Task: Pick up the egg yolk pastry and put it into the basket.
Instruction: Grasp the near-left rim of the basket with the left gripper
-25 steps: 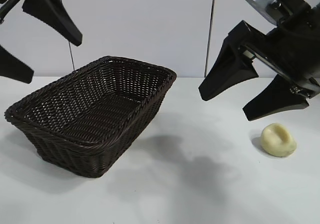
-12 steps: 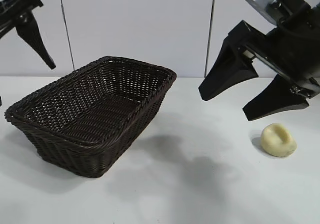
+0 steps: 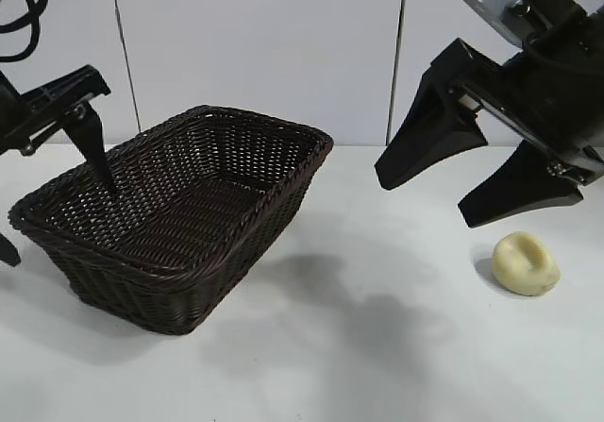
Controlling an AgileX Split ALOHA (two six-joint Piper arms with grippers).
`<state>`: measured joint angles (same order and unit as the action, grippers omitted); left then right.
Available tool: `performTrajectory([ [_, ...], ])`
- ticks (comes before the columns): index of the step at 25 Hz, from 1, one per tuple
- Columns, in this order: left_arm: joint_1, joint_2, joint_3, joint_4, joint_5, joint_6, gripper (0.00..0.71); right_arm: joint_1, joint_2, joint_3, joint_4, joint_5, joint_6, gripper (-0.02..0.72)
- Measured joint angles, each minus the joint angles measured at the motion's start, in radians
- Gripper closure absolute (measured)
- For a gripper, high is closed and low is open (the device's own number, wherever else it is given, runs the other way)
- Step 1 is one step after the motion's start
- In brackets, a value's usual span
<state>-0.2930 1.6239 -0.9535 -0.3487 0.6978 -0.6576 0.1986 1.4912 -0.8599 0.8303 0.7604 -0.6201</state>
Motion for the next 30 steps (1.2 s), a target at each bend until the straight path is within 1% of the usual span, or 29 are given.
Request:
performTrajectory([
  [2,-0.029,0.003,0.021,0.0,-0.04,-0.039,0.109,0.0,0.0,0.0,0.0,0.0,0.0,0.039],
  [4,-0.059,0.003,0.053,0.0,-0.103,-0.091,0.109,0.0,0.0,0.0,0.0,0.0,0.0,0.039],
  [6,-0.07,0.003,0.086,-0.002,-0.157,-0.14,0.109,0.0,0.0,0.0,0.001,0.0,0.0,0.039],
  [8,-0.072,0.003,0.107,0.007,-0.207,-0.16,0.109,0.0,0.0,0.0,0.001,0.0,0.0,0.039],
  [12,-0.072,0.009,0.11,0.035,-0.269,-0.211,0.11,0.0,0.0,0.0,0.002,0.001,0.0,0.039],
  [25,-0.072,0.113,0.126,0.048,-0.344,-0.232,0.114,0.0,0.0,0.0,0.002,0.0,0.0,0.039],
  [27,-0.072,0.113,0.126,0.048,-0.358,-0.233,0.145,0.0,0.0,0.0,0.002,0.0,0.0,0.039],
  [29,-0.072,0.113,0.126,0.048,-0.359,-0.233,0.217,0.0,0.0,0.0,0.002,0.0,0.0,0.039],
  [30,-0.072,0.113,0.126,0.048,-0.356,-0.233,0.268,0.0,0.0,0.0,0.002,0.0,0.0,0.039],
])
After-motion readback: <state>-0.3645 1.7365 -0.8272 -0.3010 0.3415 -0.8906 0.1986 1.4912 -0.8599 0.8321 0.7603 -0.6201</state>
